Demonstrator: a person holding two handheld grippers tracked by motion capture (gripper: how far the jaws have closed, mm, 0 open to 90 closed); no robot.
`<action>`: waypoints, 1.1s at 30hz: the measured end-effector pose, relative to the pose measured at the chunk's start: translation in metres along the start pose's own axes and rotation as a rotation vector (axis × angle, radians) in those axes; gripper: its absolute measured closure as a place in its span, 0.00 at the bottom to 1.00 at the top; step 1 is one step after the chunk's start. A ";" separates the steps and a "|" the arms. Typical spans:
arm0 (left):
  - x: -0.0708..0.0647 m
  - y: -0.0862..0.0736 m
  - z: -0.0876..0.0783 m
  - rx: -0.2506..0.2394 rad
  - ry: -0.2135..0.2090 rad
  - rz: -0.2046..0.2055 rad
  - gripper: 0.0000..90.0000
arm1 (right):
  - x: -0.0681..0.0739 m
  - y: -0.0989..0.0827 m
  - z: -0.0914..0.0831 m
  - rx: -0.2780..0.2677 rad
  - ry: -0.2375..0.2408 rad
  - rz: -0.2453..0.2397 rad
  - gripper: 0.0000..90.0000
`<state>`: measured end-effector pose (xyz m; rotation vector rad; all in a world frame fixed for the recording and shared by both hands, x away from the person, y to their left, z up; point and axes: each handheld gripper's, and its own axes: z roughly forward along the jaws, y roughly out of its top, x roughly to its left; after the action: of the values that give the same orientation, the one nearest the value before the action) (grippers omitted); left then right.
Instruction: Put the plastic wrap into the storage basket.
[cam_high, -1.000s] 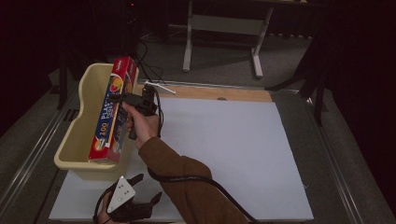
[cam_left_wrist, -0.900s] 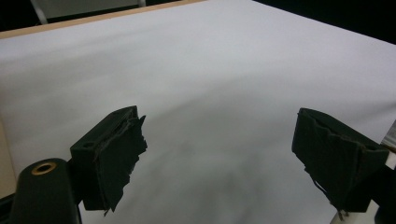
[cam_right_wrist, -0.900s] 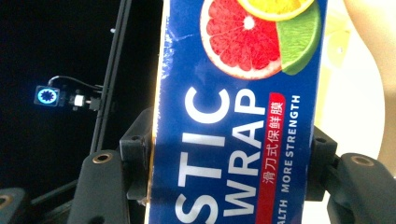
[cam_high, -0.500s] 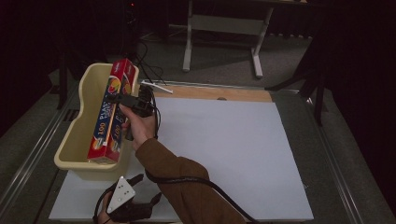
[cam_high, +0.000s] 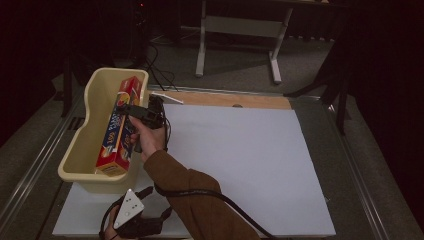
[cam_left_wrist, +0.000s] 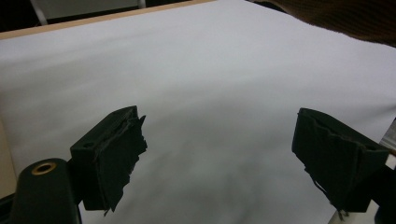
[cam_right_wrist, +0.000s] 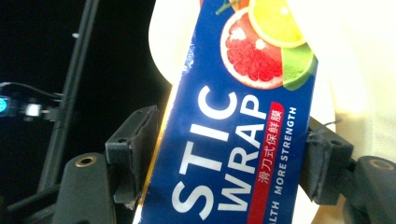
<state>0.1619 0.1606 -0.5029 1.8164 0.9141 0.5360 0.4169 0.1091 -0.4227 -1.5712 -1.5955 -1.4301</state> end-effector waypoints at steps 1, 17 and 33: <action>0.000 0.000 0.000 0.000 0.000 0.000 0.18 | 0.002 0.000 0.000 -0.009 -0.009 -0.017 0.32; -0.001 0.000 0.002 0.007 0.000 0.003 0.18 | 0.026 0.004 -0.017 -0.005 0.031 -0.184 0.31; -0.001 0.004 0.006 0.014 0.002 0.021 0.18 | -0.001 0.007 -0.071 0.042 -0.097 -0.497 0.33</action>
<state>0.1665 0.1553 -0.5020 1.8402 0.9033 0.5452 0.4010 0.0440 -0.3970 -1.2870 -2.1665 -1.5632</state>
